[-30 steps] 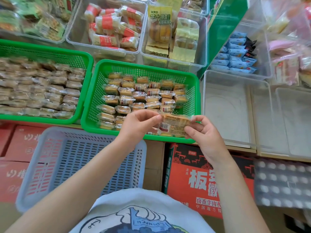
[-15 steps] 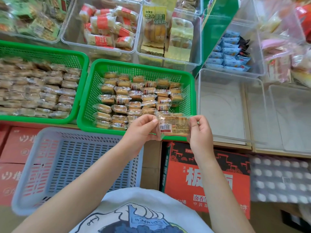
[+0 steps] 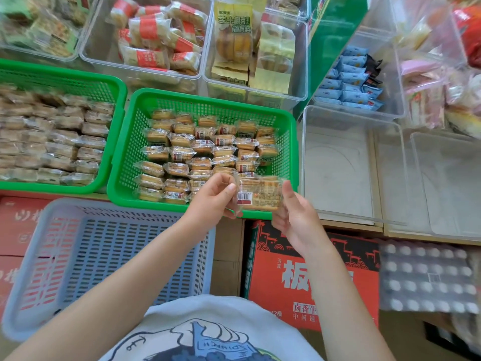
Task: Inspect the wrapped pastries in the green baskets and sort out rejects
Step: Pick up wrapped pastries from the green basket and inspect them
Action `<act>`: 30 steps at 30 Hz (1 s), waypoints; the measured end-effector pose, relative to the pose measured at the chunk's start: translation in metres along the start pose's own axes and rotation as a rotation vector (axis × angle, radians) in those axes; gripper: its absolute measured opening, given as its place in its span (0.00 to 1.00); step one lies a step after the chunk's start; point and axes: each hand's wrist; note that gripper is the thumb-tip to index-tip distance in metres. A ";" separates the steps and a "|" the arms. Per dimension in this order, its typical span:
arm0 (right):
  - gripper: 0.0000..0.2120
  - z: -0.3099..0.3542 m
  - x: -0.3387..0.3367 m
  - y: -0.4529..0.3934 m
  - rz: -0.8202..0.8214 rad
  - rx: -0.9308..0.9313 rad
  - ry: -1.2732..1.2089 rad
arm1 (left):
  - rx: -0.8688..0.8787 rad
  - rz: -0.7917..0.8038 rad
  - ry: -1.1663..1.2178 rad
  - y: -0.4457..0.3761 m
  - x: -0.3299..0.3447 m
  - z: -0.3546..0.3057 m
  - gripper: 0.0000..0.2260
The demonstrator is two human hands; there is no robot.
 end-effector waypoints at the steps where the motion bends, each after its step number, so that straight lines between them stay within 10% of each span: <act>1: 0.21 -0.002 -0.006 -0.001 0.040 0.028 0.035 | -0.009 0.011 0.009 -0.004 -0.001 0.000 0.05; 7: 0.15 0.008 -0.025 -0.022 -0.255 -0.160 0.471 | -0.129 -0.029 -0.283 -0.040 -0.002 0.006 0.06; 15: 0.13 0.043 -0.034 -0.089 -0.313 -0.516 1.217 | 0.314 0.143 -1.308 -0.086 0.001 0.053 0.21; 30: 0.12 0.017 -0.016 -0.152 -0.164 -0.463 1.753 | 0.275 0.106 -1.367 -0.093 -0.006 0.075 0.24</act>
Point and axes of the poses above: each hand's wrist, its own y-axis away from the middle knuckle, its own x-axis out of the palm, z = x × y, and after that the axes turned 1 degree about x, right-handed
